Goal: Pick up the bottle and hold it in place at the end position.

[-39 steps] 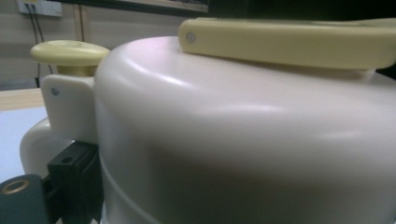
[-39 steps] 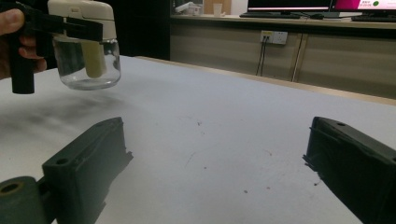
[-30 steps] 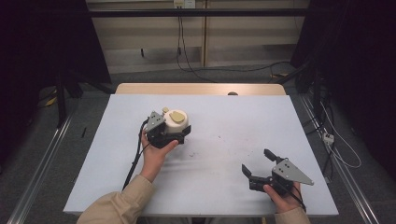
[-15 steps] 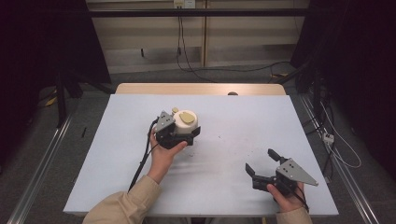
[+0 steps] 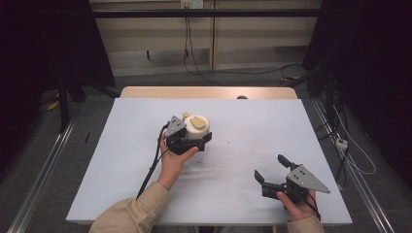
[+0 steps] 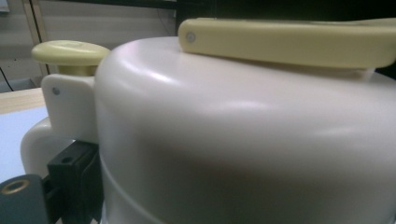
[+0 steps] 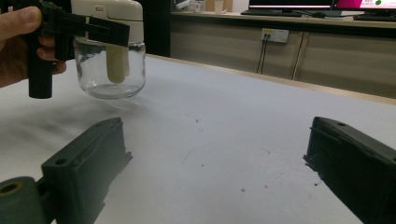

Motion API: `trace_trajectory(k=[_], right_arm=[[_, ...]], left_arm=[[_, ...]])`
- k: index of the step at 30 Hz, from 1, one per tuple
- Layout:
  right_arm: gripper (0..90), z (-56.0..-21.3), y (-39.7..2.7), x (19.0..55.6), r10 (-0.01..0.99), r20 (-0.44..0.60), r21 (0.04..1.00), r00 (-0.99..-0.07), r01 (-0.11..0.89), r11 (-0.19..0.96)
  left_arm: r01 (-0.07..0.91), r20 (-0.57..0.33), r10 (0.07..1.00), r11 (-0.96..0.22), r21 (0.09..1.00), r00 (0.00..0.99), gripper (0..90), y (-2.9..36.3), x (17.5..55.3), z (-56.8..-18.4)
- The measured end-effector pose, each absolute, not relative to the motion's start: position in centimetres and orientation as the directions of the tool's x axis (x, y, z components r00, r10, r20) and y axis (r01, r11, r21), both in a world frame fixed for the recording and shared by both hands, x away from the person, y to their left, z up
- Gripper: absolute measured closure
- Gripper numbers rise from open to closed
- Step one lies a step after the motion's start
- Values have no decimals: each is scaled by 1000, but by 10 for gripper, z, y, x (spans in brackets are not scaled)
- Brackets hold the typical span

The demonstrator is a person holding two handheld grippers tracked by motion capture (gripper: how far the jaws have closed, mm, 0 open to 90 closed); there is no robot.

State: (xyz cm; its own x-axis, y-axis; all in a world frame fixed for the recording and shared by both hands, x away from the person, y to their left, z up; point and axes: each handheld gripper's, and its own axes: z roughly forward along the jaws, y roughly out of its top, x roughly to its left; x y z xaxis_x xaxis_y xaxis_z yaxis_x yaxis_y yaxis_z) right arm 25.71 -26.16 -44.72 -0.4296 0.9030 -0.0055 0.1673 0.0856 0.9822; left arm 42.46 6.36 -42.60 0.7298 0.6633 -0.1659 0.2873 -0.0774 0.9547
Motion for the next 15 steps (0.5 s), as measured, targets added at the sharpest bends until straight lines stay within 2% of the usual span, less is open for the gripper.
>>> trace_trajectory(k=[15], right_arm=[[45,-447,-261,257,902,-3,982,-432,167,84]], left_arm=[[293,-165,656,-90,952,737,61,52,429,-432]])
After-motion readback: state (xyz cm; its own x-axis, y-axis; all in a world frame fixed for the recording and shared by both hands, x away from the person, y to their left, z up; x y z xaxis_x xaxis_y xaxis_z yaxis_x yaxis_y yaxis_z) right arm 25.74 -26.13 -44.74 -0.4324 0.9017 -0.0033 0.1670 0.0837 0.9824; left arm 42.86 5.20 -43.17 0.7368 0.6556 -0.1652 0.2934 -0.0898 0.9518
